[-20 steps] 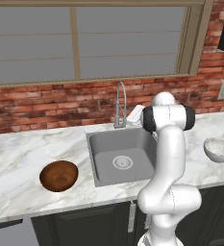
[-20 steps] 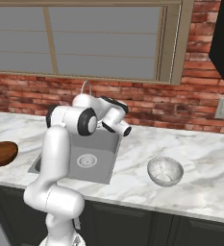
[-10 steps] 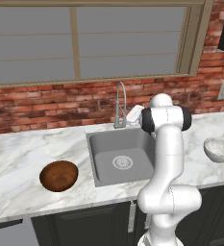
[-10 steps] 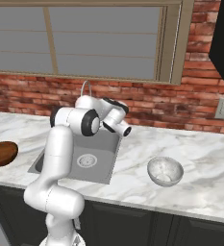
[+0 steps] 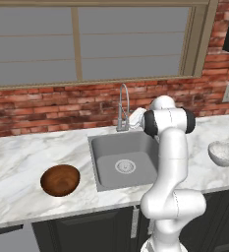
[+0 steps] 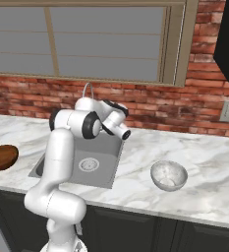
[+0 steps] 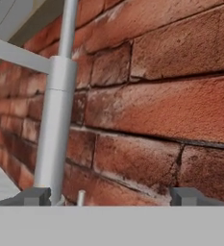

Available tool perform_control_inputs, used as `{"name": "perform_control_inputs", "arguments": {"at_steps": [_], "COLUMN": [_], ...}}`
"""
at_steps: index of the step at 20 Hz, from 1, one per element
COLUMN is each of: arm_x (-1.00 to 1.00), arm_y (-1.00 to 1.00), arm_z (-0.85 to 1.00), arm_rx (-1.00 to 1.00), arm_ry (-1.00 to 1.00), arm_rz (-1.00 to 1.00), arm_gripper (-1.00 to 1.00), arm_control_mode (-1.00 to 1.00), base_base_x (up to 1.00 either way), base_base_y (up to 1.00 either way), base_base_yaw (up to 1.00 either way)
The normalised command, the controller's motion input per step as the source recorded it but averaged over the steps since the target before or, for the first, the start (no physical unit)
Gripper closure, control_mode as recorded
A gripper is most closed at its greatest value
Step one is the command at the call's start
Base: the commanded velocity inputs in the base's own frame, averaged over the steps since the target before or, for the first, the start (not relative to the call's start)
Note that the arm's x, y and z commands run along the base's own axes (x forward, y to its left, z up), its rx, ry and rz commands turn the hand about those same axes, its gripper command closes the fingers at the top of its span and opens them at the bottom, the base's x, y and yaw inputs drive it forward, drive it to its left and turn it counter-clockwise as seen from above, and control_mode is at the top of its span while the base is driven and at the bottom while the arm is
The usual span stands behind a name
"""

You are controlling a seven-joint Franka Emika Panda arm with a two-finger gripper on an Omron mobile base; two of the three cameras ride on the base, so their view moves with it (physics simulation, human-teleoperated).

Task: Rinse each bowl for a few seconds and place them down in the sink or on the counter.

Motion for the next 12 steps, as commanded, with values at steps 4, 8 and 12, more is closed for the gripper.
{"name": "perform_control_inputs", "arguments": {"at_steps": [4,8,12], "arm_x": [0.28,0.27,0.31], "arm_y": [-0.12,-0.19,-0.16], "arm_z": [-0.17,-0.16,-0.22], "arm_rx": [0.03,0.05,0.03], "arm_ry": [0.02,0.01,0.03], "arm_rz": [0.0,0.01,0.01], "arm_gripper": [1.0,1.0,1.0], "arm_control_mode": [-1.0,-1.0,-1.0], "base_base_x": [0.0,0.0,0.0], "base_base_y": [0.0,0.0,0.0], "base_base_yaw": [0.0,0.0,0.0]}}
